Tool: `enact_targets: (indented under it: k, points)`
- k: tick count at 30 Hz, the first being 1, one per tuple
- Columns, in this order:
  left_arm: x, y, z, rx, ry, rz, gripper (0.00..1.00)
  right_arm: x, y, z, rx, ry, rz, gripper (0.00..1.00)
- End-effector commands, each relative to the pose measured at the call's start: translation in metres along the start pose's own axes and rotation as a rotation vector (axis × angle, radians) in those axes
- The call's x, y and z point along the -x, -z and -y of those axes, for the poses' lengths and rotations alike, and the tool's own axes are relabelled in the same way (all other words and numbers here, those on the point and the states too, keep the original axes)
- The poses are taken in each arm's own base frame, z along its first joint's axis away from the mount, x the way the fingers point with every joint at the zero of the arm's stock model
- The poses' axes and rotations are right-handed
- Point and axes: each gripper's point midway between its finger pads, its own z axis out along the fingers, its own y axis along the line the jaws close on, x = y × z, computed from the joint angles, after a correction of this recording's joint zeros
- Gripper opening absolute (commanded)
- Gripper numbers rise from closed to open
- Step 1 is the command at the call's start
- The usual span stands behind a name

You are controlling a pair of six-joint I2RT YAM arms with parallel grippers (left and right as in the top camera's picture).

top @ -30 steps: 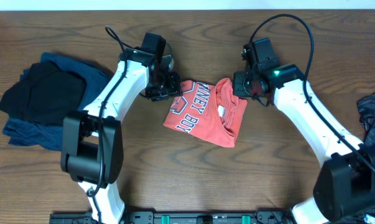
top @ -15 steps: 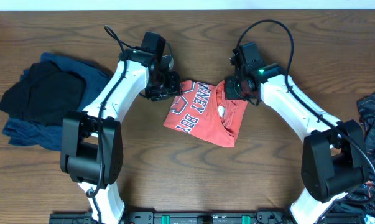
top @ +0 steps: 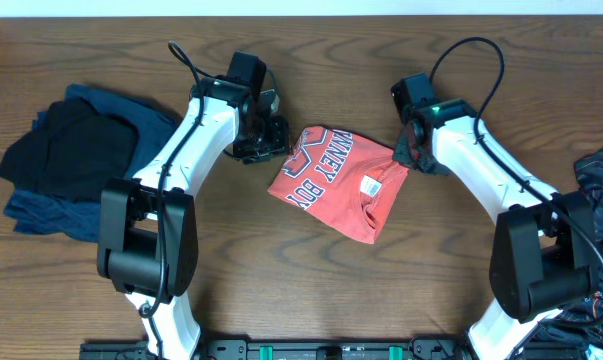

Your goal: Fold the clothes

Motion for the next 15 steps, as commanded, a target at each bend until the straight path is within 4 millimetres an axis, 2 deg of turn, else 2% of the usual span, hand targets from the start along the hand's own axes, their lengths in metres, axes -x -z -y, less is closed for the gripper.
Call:
enact_targets:
  k: [1, 4, 10, 15]
  points:
    - [-0.002, 0.004, 0.0, 0.004, -0.008, 0.002, 0.52, 0.003, -0.005, 0.009, -0.028, -0.031, -0.006, 0.23]
    - [-0.002, 0.004, 0.0, 0.004, -0.011, 0.004, 0.52, -0.002, 0.004, -0.007, 0.079, 0.054, -0.037, 0.21]
    - [0.0, 0.004, 0.001, 0.001, -0.015, 0.012, 0.52, -0.013, 0.039, -0.037, 0.312, 0.188, -0.07, 0.2]
    - [0.014, 0.003, 0.011, -0.024, -0.081, 0.073, 0.53, -0.031, 0.046, -0.039, 0.349, 0.204, -0.147, 0.18]
